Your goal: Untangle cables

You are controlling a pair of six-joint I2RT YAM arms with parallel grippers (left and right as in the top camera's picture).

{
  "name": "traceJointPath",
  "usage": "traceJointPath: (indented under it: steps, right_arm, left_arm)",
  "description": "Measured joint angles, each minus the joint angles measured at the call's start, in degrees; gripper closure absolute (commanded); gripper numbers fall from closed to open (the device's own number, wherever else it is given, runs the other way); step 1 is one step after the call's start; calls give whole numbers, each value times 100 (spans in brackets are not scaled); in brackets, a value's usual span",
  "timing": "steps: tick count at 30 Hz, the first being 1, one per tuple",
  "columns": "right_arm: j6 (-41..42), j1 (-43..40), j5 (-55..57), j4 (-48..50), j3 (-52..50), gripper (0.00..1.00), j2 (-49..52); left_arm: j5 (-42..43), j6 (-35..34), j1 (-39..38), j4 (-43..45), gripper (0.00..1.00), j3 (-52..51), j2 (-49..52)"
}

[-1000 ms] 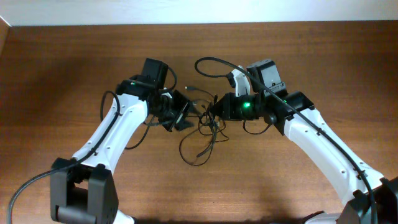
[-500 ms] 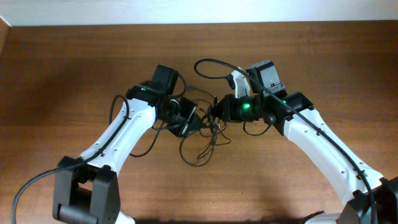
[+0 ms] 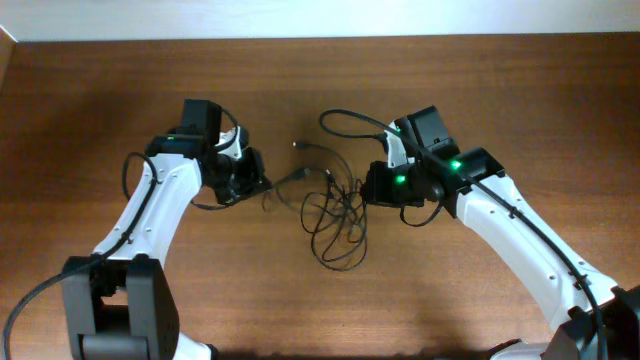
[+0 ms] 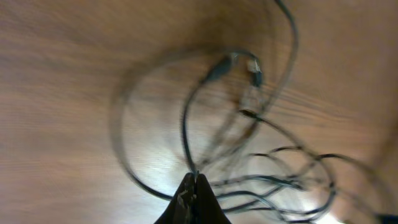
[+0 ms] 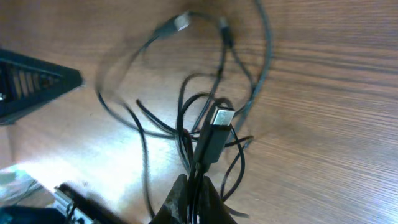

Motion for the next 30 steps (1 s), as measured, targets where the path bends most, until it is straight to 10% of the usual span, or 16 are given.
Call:
traceJointPath:
  steps: [3,6,9,16,27,30]
  right_arm:
    - [9,-9,116,-2,0,96,0]
    - [11,-9,140,0,0,96,0]
    - [13,-9,146,2,0,96,0]
    - [13,-9,146,2,0,96,0]
    - [13,-9,140,0,0,96,0]
    - [13,-9,125,-33,0,96,0]
  left_arm:
    - [-555,1137,31,76,27,0,0]
    - [-673,1086,31,87,2,0,0]
    - [-546,-76,31,-352,0,0,0]
    - [229,-1746,-9,-186,43,-136,-2]
    - [-160,-2481,-433,1182,60,-721,-7]
    - [-157,-2503,-627,1233,100,-721,190]
